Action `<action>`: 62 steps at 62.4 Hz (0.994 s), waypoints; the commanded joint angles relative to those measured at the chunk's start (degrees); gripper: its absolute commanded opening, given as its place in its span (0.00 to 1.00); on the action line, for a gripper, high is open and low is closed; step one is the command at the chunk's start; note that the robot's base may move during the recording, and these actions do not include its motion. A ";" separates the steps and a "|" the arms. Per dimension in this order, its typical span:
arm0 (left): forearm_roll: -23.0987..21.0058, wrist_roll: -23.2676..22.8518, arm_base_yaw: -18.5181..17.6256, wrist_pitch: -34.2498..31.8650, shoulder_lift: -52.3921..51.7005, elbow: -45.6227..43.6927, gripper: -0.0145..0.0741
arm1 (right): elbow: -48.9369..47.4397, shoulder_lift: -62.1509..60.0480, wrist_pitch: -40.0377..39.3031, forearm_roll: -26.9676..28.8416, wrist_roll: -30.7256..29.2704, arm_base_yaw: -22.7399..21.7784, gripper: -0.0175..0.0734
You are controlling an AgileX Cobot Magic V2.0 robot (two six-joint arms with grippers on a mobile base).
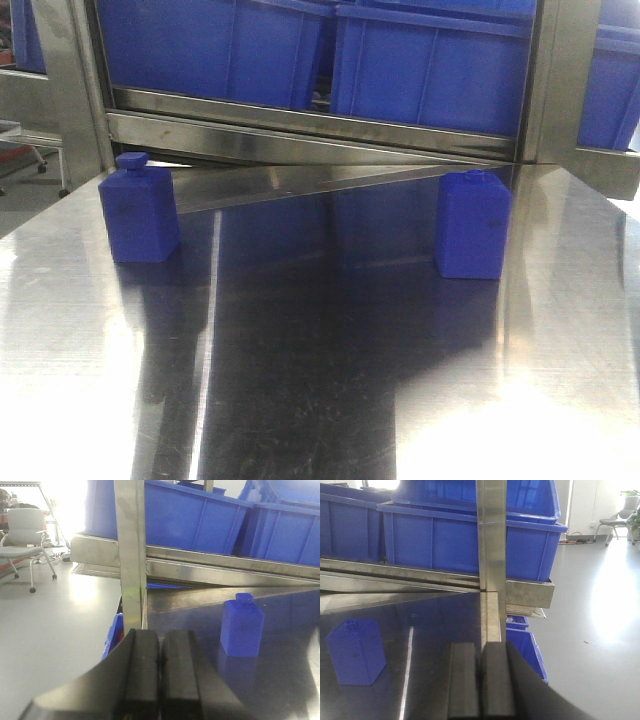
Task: Pick and sort blue part to right shelf
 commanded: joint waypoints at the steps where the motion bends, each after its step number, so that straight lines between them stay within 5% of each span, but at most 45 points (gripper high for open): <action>1: -0.52 0.00 -0.34 -4.72 -1.12 1.29 0.30 | -1.35 -1.20 -5.44 -0.43 -0.33 0.14 0.24; 30: -0.52 0.00 -0.34 -4.72 -1.12 1.29 0.30 | -1.69 -1.20 -5.40 -0.43 -0.33 0.19 0.24; 55: -0.52 0.00 -0.34 -4.72 -1.12 1.29 0.30 | -18.61 3.97 19.99 0.01 -0.33 0.19 0.24; 62: -0.52 0.00 -0.34 -4.72 -1.12 1.29 0.30 | -21.35 9.47 20.19 0.02 -0.39 0.88 0.24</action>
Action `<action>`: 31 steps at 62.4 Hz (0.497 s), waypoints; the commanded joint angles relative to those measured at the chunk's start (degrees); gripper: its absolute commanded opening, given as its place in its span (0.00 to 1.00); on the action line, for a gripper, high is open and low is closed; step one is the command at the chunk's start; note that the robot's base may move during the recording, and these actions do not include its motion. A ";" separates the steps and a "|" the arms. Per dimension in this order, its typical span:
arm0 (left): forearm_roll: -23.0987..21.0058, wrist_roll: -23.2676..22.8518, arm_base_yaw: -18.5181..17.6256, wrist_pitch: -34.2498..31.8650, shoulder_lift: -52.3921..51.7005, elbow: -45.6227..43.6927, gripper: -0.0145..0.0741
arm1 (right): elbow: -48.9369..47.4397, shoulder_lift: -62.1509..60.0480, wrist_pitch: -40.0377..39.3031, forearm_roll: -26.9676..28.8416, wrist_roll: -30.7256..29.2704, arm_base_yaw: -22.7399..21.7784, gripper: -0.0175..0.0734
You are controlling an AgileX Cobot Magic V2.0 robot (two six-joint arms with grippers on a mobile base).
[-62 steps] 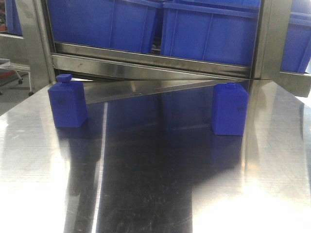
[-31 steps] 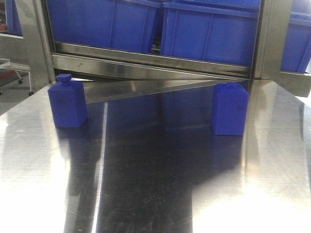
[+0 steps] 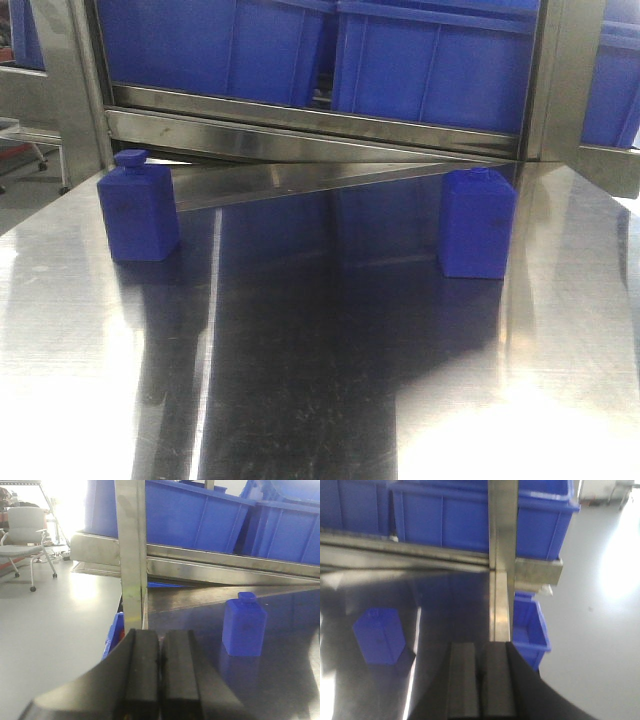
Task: Pick and sort blue part to right shelf
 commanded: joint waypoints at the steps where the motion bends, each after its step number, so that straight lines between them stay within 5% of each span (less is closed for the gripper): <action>1: -0.52 0.00 -0.34 -4.72 -1.12 1.29 0.30 | -3.97 5.26 -3.88 0.02 -0.39 0.73 0.24; 31: -0.52 0.00 -0.34 -4.72 -1.12 1.29 0.30 | -17.93 38.90 -0.53 -0.10 -0.29 0.81 0.30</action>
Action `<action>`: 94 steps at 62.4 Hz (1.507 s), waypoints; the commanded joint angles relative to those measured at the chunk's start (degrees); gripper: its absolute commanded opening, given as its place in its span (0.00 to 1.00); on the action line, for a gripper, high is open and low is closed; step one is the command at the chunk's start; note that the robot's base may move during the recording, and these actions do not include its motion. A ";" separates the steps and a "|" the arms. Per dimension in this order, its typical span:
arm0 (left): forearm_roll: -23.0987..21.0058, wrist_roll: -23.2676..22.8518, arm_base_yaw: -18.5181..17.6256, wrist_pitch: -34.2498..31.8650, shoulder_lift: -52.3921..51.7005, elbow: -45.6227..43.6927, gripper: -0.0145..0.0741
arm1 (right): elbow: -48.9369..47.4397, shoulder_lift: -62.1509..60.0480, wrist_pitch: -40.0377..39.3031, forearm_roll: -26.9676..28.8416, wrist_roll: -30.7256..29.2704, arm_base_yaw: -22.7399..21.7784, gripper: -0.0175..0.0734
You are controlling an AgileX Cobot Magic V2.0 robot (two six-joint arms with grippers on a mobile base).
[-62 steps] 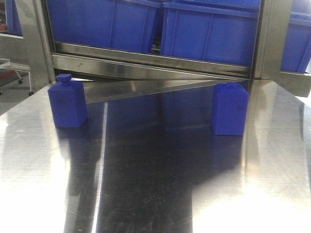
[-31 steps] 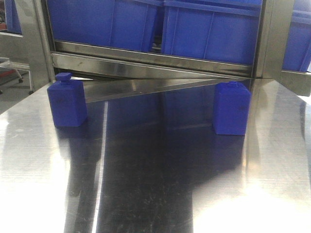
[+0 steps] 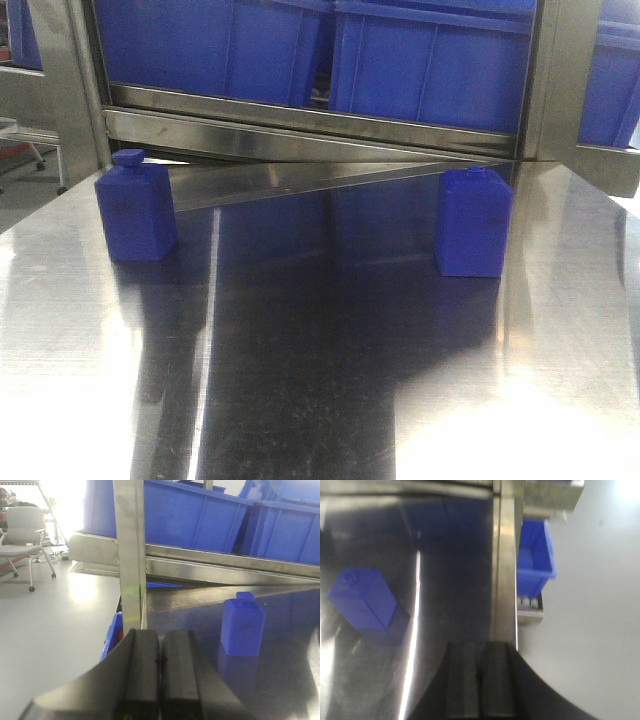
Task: Pick and sort blue part to right shelf
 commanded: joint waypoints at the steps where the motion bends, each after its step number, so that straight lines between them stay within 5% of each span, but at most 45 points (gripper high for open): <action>1: -0.52 0.00 -0.34 -4.72 -1.12 1.29 0.30 | -4.92 6.16 -1.86 -0.67 -0.29 0.00 0.33; 12: -0.52 0.00 -0.34 -4.72 -1.12 1.29 0.30 | -11.13 15.18 2.78 -2.63 -0.12 0.28 0.61; 18: -0.52 0.00 -0.34 -4.72 -1.12 1.29 0.30 | -15.07 19.23 6.47 -3.17 1.86 2.02 0.67; 38: -0.52 0.00 -0.34 -4.72 -1.12 1.29 0.30 | -33.32 34.98 30.55 -3.80 20.64 12.22 0.67; 51: -0.52 0.00 -0.34 -4.72 -1.12 1.29 0.30 | -45.45 44.91 39.46 -10.46 32.28 18.51 0.67; 70: -0.52 0.00 -0.34 -4.72 -1.12 1.29 0.30 | -58.46 55.18 43.35 -12.00 32.24 24.55 0.67; 94: -0.52 0.00 -0.34 -4.72 -1.12 1.29 0.30 | -63.29 59.05 43.14 -11.17 32.24 26.65 0.67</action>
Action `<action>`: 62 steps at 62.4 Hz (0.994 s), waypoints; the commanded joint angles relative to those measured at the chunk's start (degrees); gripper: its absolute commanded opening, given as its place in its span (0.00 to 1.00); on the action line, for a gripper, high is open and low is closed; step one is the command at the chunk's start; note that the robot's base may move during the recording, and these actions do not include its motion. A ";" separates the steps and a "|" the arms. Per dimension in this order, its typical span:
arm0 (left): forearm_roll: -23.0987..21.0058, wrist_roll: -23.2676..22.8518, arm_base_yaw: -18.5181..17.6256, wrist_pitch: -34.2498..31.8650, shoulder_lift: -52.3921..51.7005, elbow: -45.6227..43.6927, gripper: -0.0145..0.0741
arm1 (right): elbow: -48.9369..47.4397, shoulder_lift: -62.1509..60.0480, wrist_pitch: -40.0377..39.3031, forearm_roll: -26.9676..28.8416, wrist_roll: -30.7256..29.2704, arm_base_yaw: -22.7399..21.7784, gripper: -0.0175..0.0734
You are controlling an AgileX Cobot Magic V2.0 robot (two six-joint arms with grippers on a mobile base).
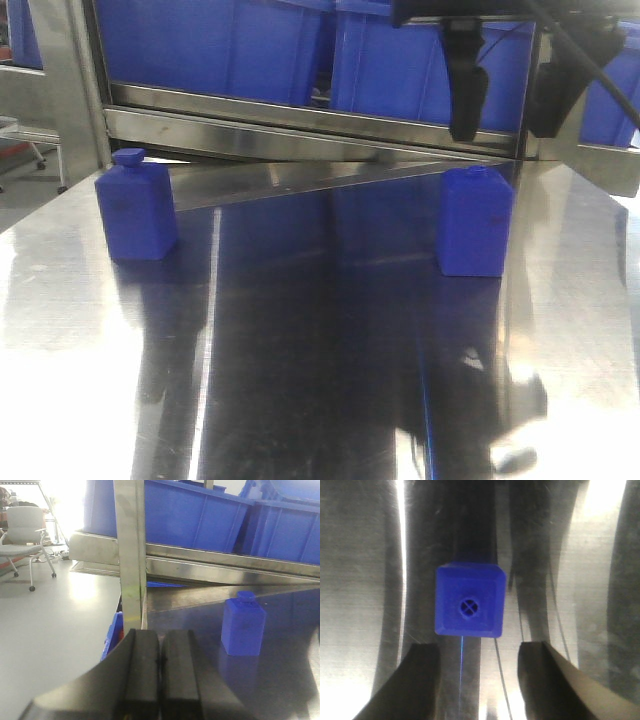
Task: Pick and sort blue part to right shelf
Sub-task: 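Lower the open right gripper over the blue bottle nearer it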
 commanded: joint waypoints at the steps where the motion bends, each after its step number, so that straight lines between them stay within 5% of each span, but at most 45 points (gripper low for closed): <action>1: -0.52 0.00 -0.34 -4.72 -1.12 1.29 0.30 | -2.68 -1.89 -0.51 -0.33 0.27 0.25 0.67; 25: -0.52 0.00 -0.34 -4.72 -1.12 1.29 0.30 | -2.82 -1.24 -0.10 -0.26 0.95 0.25 0.68; 38: -0.52 0.00 -0.34 -4.72 -1.12 1.29 0.30 | -2.90 0.42 0.47 -0.27 1.48 0.25 0.89; 62: -0.52 0.00 -0.34 -4.72 -1.12 1.29 0.30 | -2.90 2.47 -0.57 -0.27 1.61 -0.32 0.88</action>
